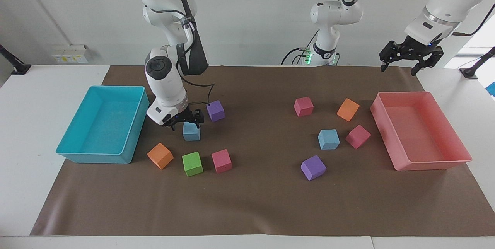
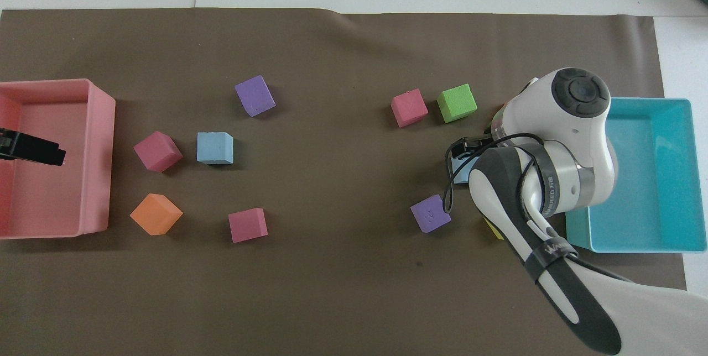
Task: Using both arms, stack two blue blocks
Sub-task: 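Reach the right gripper over the blue cube near the cyan bin, then lower the right gripper and close it on the blue cube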
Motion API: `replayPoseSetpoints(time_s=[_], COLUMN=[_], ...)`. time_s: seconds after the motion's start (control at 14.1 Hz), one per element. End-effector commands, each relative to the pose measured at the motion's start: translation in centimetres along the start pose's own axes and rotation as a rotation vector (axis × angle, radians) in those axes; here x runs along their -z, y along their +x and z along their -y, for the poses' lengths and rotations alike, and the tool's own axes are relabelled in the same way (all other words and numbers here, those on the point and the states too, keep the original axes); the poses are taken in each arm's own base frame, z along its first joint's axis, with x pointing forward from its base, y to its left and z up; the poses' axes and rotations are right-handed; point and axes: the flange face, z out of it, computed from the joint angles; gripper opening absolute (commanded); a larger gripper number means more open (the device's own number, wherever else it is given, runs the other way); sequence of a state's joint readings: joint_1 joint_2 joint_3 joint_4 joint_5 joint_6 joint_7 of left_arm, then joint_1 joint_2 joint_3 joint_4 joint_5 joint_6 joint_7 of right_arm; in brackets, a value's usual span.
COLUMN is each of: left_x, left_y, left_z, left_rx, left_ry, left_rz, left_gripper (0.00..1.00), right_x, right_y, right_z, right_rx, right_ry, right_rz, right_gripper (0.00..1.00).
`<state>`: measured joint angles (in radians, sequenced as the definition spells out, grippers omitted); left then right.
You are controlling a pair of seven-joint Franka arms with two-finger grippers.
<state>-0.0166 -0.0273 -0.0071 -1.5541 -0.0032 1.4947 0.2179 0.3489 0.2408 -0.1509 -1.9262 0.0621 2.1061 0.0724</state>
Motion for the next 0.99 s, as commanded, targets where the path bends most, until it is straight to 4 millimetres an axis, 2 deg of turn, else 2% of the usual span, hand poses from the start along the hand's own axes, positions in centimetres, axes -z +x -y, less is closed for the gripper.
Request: replayPoseSetpoints(time_s=[0.0, 0.5, 0.92], left_x=[0.1, 0.1, 0.1], left_y=[-0.9, -1.0, -1.0], left_z=[0.2, 0.2, 0.1], left_rx=[-0.01, -0.01, -0.011], left_ry=[0.004, 0.004, 0.002], left_rz=[0.001, 0.001, 0.001], left_gripper=[1.0, 1.0, 1.0], right_x=[-1.3, -4.5, -5.6], right_y=[-1.5, -3.2, -3.5], right_z=[-0.1, -0.4, -0.9], right_rx=[-0.049, -0.086, -0.102], right_ry=[0.026, 0.062, 0.06], right_rz=[0.012, 0.044, 0.032], right_gripper=[1.0, 1.0, 1.0])
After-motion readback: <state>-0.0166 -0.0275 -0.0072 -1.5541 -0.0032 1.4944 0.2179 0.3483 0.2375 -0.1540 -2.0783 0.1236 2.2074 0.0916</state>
